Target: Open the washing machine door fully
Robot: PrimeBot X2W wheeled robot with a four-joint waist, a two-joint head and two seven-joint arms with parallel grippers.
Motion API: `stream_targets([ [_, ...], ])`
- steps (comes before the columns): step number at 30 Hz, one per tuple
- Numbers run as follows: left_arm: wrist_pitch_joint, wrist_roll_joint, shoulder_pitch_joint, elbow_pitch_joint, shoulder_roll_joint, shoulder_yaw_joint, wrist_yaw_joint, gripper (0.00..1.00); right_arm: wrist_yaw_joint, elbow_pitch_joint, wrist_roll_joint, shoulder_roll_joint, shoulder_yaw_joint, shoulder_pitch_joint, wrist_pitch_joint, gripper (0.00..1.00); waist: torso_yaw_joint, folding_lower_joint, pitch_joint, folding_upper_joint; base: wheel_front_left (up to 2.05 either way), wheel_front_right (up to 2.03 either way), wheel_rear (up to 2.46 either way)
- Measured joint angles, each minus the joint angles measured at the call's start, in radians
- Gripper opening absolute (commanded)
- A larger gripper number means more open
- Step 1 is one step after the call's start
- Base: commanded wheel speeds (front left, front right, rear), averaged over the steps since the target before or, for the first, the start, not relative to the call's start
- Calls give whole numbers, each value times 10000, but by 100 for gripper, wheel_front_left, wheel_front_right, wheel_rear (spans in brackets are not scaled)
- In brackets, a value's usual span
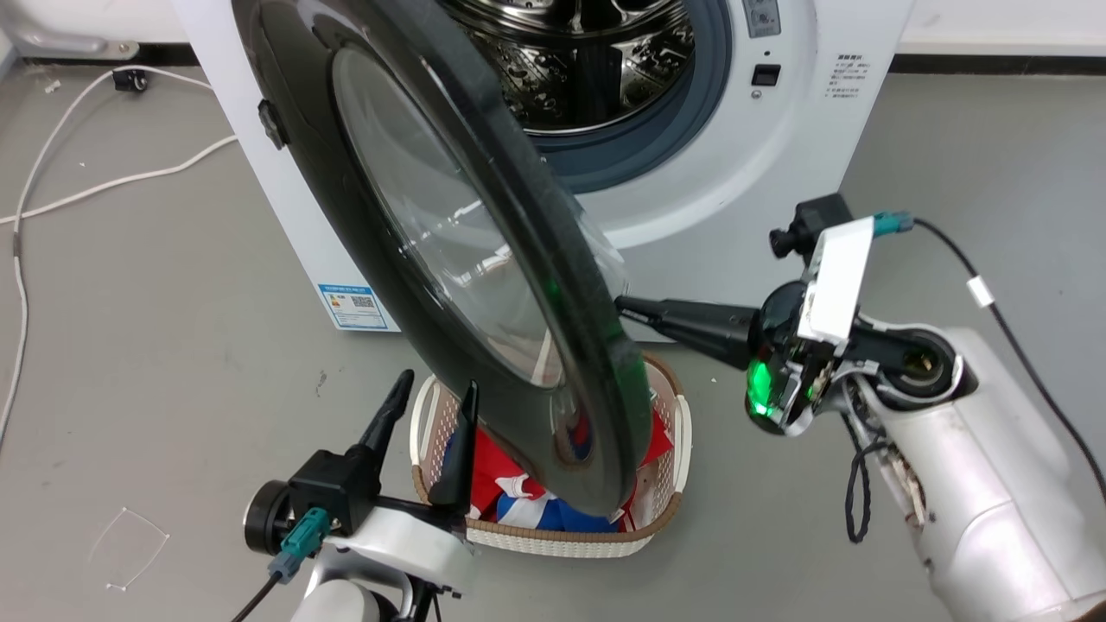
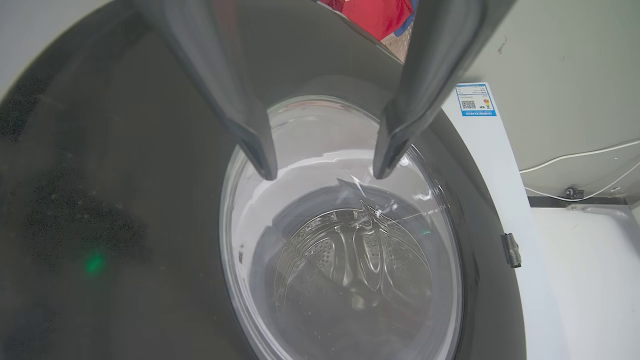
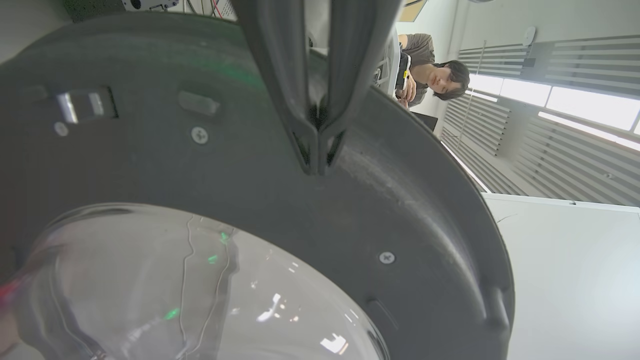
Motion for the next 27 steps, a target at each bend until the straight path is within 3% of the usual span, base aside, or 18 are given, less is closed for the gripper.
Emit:
stream_targets([
  [7, 0, -81, 171, 98, -4, -82, 0, 100, 0, -531, 46, 136, 217, 732, -560, 0, -28, 1, -291, 0, 0, 0, 0],
  [17, 0, -94, 496, 221, -4, -40, 4, 100, 2, -1273, -1246, 150, -1254, 2156, -5609, 0, -220, 1, -722, 0, 0, 0, 0],
  [27, 0, -54, 722, 217, -8, 447, 90, 100, 0, -3547, -1108, -272, -3012, 5007, -7810, 0, -558, 2, -943, 0, 0, 0, 0],
])
